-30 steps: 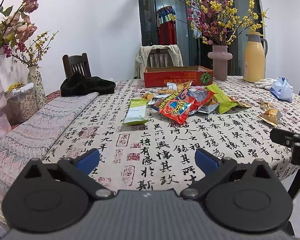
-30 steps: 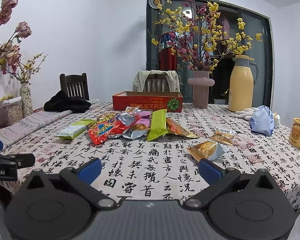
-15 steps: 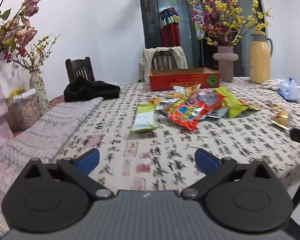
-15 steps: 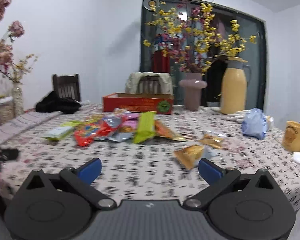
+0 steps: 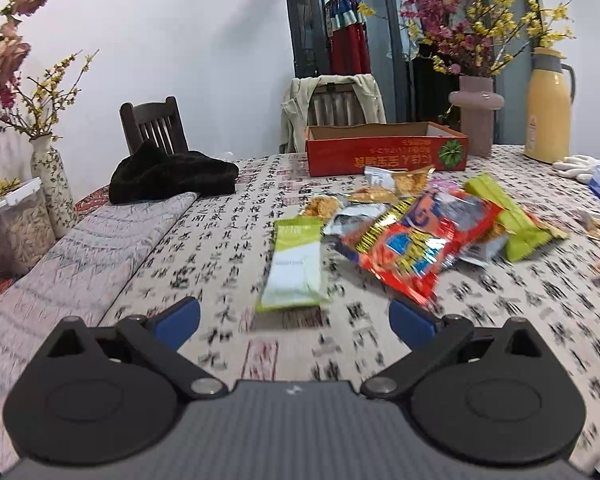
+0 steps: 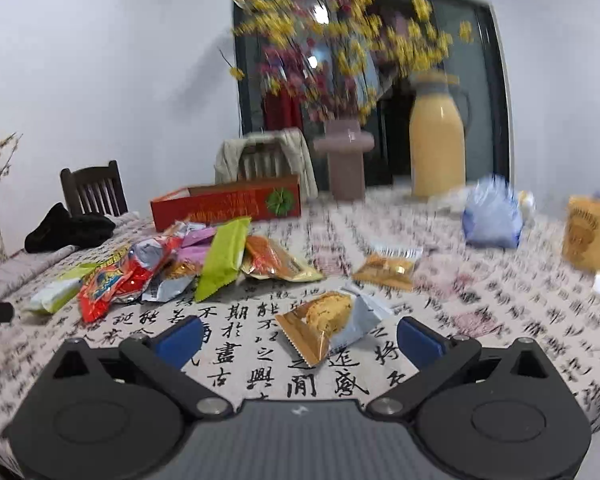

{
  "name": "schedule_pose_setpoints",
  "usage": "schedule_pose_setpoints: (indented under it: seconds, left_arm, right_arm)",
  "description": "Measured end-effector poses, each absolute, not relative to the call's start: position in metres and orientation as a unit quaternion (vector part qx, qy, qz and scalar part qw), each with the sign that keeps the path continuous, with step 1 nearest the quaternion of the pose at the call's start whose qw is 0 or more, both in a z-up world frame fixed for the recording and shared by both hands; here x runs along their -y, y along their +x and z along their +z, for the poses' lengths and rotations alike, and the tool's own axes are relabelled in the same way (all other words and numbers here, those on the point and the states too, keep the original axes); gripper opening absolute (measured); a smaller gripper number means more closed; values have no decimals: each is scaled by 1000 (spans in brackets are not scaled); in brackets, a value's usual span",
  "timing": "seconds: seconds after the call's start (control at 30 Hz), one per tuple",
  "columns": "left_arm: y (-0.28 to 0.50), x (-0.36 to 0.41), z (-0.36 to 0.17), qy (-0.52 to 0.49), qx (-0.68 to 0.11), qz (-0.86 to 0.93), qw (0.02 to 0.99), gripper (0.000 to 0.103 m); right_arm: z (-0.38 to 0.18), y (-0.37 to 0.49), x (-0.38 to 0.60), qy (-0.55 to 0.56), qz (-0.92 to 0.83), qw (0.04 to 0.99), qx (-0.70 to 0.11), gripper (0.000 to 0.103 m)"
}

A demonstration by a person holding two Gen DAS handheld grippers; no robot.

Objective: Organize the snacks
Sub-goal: 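Grasp the green-and-white bar with the left tool while the right tool grasps a cookie packet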

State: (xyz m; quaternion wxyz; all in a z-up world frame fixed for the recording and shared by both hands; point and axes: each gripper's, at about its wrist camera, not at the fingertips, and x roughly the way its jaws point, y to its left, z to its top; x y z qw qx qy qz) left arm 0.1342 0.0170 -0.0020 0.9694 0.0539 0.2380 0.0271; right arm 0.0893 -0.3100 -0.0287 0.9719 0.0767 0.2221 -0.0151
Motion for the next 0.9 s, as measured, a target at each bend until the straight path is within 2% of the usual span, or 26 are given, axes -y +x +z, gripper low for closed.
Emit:
schedule_pose_setpoints:
  seconds: [0.03,0.13,0.3,0.43,0.5,0.57,0.73,0.8,0.83,0.9]
  left_arm:
    - [143,-18,-1,54,-240,26,969,100]
    - [164,-23,0,55,-250,20,966,95]
    - [201,-37,-2,41,-280,14,959,83]
    - [230,-45,-5,29,-299,6,954,79]
    - [243,-48,-8,24,-310,6,950,76]
    - [253,-48,-12,22,-321,5,947,72]
    - [264,-44,-19,27,-337,-11,941,58]
    - [265,-42,-21,29,-341,-17,940,45]
    - [264,-41,-22,28,-342,-19,939,42]
    - [260,-38,-22,28,-341,-16,939,40]
  right_arm:
    - [-28,97,312,82,-26,968,-236,102]
    - [-28,113,317,90,-36,963,-250,88]
    - [-26,141,316,103,-27,956,-273,87]
    - [-28,169,309,93,-3,950,-298,80]
    - [-28,182,305,81,0,949,-304,70]
    - [-28,194,301,64,4,948,-313,49]
    - [-29,204,298,49,20,948,-313,47]
    - [-29,202,298,45,24,948,-314,49]
    - [-30,201,299,44,25,947,-317,50]
    - [-31,196,301,42,31,947,-318,54]
